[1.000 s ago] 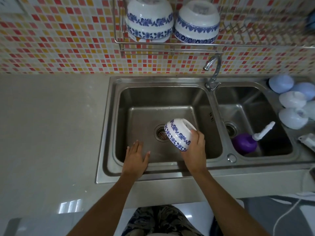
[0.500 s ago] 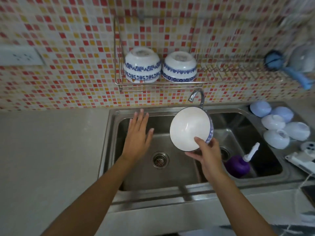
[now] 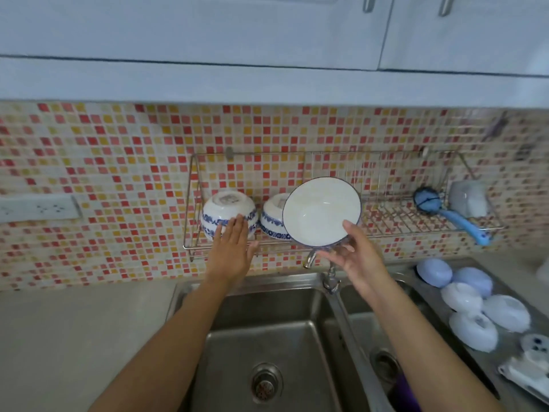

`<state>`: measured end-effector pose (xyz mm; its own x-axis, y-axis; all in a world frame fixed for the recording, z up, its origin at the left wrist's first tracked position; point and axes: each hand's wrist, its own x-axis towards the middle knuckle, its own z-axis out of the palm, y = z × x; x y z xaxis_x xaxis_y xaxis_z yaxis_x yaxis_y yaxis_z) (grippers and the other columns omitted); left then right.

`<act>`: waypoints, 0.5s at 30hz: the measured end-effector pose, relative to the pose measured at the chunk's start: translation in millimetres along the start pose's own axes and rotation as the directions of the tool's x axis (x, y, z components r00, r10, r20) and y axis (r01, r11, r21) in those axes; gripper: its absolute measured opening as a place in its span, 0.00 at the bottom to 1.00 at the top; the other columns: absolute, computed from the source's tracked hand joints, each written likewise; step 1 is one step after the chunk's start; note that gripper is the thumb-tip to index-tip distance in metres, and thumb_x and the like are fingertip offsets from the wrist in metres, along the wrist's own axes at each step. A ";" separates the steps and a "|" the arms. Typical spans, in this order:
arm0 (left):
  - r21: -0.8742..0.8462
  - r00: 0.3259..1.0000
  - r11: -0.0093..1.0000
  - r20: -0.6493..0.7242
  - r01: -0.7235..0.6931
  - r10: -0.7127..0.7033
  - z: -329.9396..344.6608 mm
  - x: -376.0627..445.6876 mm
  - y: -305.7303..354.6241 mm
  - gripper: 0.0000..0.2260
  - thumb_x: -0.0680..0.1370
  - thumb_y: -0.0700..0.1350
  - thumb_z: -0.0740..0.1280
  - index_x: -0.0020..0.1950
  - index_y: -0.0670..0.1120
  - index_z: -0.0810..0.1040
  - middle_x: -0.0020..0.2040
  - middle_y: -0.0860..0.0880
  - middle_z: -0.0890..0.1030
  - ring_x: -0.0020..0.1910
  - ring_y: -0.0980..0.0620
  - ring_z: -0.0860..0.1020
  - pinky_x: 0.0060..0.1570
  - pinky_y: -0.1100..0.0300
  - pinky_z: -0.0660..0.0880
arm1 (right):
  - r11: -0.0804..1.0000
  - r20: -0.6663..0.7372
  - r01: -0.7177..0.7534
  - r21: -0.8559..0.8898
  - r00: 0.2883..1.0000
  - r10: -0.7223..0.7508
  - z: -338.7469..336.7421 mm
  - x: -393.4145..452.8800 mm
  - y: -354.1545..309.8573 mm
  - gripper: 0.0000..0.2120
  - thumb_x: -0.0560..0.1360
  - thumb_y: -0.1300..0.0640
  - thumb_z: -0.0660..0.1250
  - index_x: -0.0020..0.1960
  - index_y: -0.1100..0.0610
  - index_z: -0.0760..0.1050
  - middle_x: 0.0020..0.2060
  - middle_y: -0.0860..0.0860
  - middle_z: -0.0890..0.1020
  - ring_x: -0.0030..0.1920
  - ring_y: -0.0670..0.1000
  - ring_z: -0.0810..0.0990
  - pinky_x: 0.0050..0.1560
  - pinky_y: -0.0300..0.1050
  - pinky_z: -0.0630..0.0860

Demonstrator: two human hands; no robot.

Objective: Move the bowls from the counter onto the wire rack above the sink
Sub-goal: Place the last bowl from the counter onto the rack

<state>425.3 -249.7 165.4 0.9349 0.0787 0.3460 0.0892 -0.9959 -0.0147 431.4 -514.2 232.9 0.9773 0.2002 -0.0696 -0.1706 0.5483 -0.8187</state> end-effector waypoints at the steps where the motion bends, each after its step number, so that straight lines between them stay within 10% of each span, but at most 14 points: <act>1: 0.001 1.000 1.000 -0.005 0.002 -0.002 0.8 0.7 0.3 0.35 0.72 0.62 0.24 0.74 0.45 0.37 0.77 0.47 0.40 0.73 0.51 0.35 0.70 0.52 0.31 | 0.997 0.000 0.039 -0.070 0.999 -0.039 -0.2 8.0 -4.4 0.16 0.73 0.60 0.71 0.59 0.58 0.74 0.58 0.56 0.77 0.54 0.57 0.81 0.45 0.61 0.82; 8: -0.049 1.000 0.999 -0.028 0.004 -0.005 1.4 1.8 2.5 0.34 0.75 0.62 0.30 0.76 0.44 0.40 0.77 0.47 0.42 0.75 0.50 0.38 0.72 0.52 0.35 | 0.738 0.028 0.262 -0.622 0.949 -0.313 9.5 51.3 -19.7 0.28 0.67 0.58 0.78 0.63 0.53 0.71 0.53 0.45 0.77 0.50 0.51 0.83 0.42 0.53 0.84; 15: -0.046 1.000 0.999 -0.018 0.018 -0.019 4.0 3.1 2.6 0.34 0.75 0.62 0.29 0.76 0.45 0.39 0.77 0.48 0.41 0.75 0.50 0.38 0.74 0.51 0.37 | 0.108 0.346 0.456 -0.884 0.791 -0.505 30.1 89.5 -16.7 0.44 0.64 0.51 0.80 0.73 0.58 0.62 0.66 0.56 0.65 0.64 0.51 0.69 0.63 0.38 0.65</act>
<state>429.8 -251.9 162.8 0.9267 0.0965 0.3632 0.0899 -0.9953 0.0351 517.9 -481.0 257.5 0.8152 0.1626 0.5559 0.5382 -0.5672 -0.6234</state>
